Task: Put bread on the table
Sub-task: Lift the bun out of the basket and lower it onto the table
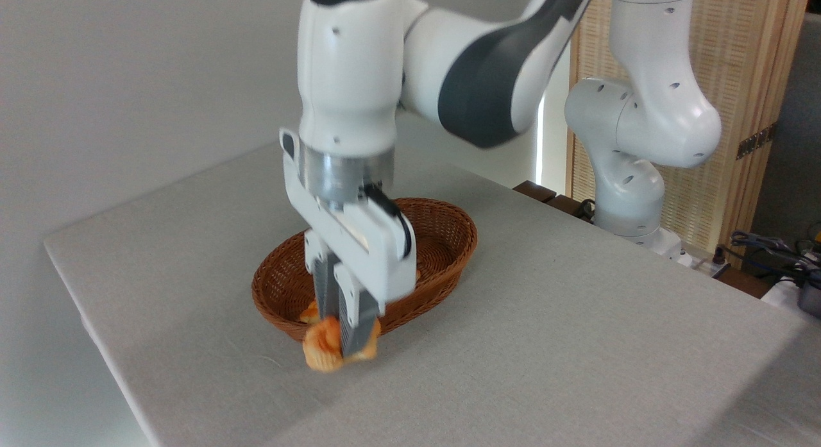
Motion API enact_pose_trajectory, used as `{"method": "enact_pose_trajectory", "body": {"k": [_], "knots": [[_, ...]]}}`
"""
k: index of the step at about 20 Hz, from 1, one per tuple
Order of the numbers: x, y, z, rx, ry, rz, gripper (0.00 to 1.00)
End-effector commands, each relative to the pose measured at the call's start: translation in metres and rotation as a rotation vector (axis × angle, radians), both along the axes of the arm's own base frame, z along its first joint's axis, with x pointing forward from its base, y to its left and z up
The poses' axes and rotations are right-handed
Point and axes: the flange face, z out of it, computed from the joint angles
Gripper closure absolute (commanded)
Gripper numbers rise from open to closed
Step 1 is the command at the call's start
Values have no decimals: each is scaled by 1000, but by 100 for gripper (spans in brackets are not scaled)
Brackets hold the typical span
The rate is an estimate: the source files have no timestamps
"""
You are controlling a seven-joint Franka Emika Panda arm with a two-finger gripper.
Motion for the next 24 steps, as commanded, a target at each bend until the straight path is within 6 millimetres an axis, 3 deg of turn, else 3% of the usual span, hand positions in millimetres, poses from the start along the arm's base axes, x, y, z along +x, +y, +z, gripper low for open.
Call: {"method": "enact_pose_trajectory", "body": {"k": [1, 3, 5, 6, 20, 24], "knots": [[12, 8, -21, 61, 28, -47, 44], [15, -4, -44, 75, 68, -79, 28], [16, -4, -46, 100, 74, -96, 13], [16, -3, -47, 112, 77, -103, 0], [15, 9, -37, 119, 62, -88, 0], [16, 22, 5, 105, 16, -42, 0]]}}
